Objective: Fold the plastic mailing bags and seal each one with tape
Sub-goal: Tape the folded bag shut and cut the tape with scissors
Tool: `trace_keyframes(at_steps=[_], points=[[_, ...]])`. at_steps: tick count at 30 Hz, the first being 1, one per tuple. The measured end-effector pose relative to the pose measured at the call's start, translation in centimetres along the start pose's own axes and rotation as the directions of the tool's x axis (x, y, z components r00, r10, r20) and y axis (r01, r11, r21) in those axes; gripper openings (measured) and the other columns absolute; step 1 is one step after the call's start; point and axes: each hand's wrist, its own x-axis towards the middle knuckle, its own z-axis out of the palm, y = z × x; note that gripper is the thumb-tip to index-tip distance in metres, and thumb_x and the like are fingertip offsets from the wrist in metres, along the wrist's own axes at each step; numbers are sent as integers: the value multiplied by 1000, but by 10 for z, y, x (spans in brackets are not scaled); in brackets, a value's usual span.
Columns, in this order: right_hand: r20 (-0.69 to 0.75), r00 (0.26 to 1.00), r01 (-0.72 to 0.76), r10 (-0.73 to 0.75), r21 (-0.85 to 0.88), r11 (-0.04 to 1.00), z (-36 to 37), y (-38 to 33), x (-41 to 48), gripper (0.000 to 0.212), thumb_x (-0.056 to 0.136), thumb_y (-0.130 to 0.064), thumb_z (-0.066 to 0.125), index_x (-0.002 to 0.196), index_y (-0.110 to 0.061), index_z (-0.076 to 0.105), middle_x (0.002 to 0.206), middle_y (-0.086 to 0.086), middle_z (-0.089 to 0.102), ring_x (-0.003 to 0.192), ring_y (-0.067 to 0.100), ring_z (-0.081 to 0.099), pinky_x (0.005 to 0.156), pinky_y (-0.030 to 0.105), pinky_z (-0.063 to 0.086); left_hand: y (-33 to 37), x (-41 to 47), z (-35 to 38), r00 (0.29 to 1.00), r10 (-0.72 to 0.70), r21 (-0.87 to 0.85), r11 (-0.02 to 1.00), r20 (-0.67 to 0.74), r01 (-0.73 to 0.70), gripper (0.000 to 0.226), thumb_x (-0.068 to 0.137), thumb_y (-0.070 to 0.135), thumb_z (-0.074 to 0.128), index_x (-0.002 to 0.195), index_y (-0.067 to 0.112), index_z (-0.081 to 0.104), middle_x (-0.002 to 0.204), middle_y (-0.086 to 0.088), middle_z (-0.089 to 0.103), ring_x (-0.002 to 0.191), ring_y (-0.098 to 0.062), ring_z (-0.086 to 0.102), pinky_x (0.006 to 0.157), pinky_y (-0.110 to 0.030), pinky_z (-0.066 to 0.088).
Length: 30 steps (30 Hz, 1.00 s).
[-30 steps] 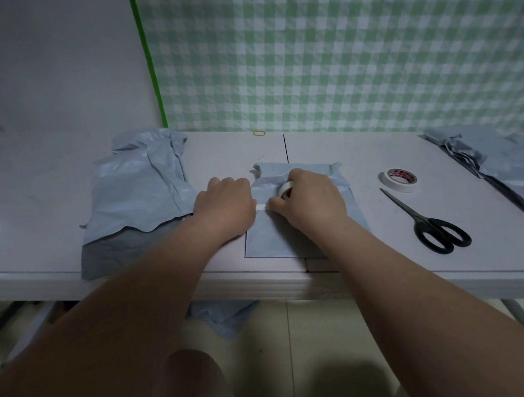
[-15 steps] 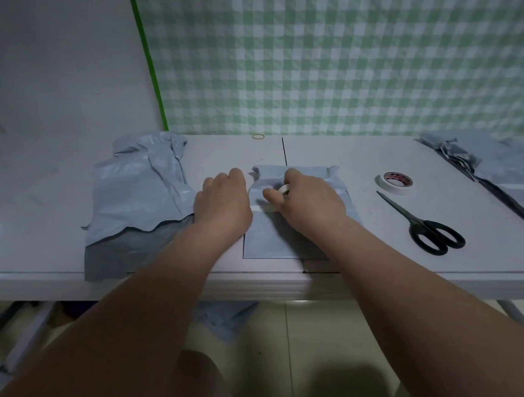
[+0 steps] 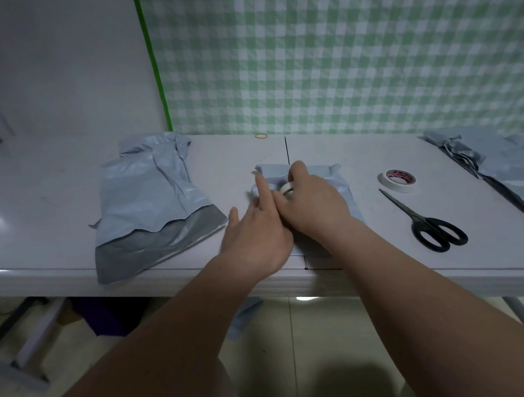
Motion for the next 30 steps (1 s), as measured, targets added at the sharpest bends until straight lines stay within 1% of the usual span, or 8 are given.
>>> trace_keyframes(at_steps=[4, 5, 7, 10, 15, 20, 24, 30], points=[[165, 986, -15, -18, 198, 980, -20, 15, -4, 49, 81, -37, 69, 119, -18, 44, 89, -2, 59, 84, 18, 57, 61, 23, 33, 0, -1, 1, 998, -27, 159, 987, 54, 18, 75, 98, 46, 26, 150, 10, -13, 161, -3, -2, 147, -15, 0, 118, -47, -2], [189, 982, -63, 11, 275, 959, -24, 20, -6, 48, 79, -30, 73, 118, -18, 48, 91, -1, 61, 84, 17, 57, 63, 20, 39, 1, 0, 1, 996, -39, 206, 978, 79, 22, 74, 98, 50, 22, 151, 10, -9, 161, -3, -5, 147, -15, -5, 118, -47, -3], [160, 984, -128, 77, 339, 932, -24, 28, -8, 30, 80, -19, 71, 107, -15, 61, 92, 4, 68, 85, 18, 61, 75, 24, 46, 4, 0, 1, 991, -65, 261, 965, 120, 32, 73, 98, 54, 18, 152, 10, -5, 160, -5, -10, 147, -16, -10, 117, -47, -5], [40, 995, -98, 91, 271, 958, -18, 30, -10, 7, 84, -16, 62, 87, -13, 68, 79, 3, 68, 78, 18, 59, 70, 24, 39, 5, 0, 0, 990, -72, 271, 962, 123, 37, 74, 97, 54, 18, 152, 11, -4, 160, -5, -10, 147, -17, -11, 117, -47, -5], [-75, 997, -20, 35, 197, 980, -14, 26, -10, 13, 90, -17, 58, 92, -11, 69, 77, 1, 62, 74, 14, 51, 62, 19, 25, 4, -2, -1, 992, -63, 279, 960, 106, 31, 73, 97, 55, 19, 153, 12, 0, 161, -5, -7, 147, -17, -9, 117, -48, -4], [-74, 996, -37, 51, 181, 983, -15, 30, -4, 13, 88, -17, 58, 90, -13, 69, 82, 6, 70, 82, 23, 63, 66, 23, 34, 5, -2, -1, 990, -72, 279, 960, 125, 35, 74, 97, 56, 17, 152, 11, -3, 160, -6, -9, 147, -18, -10, 117, -48, -5], [-94, 993, -50, 64, 145, 988, -17, 36, 1, 12, 89, -16, 57, 92, -13, 68, 84, 8, 70, 86, 24, 62, 62, 22, 28, 5, -3, -2, 986, -83, 277, 960, 142, 41, 73, 97, 55, 17, 152, 12, -5, 160, -6, -12, 147, -18, -12, 117, -47, -6], [-140, 989, -23, 44, 151, 988, -19, 43, 0, 16, 88, -9, 54, 93, -15, 68, 91, 8, 69, 85, 26, 60, 66, 26, 33, 6, -3, -4, 983, -90, 285, 958, 161, 41, 72, 98, 55, 16, 152, 12, -7, 160, -5, -14, 146, -18, -13, 117, -47, -7]])
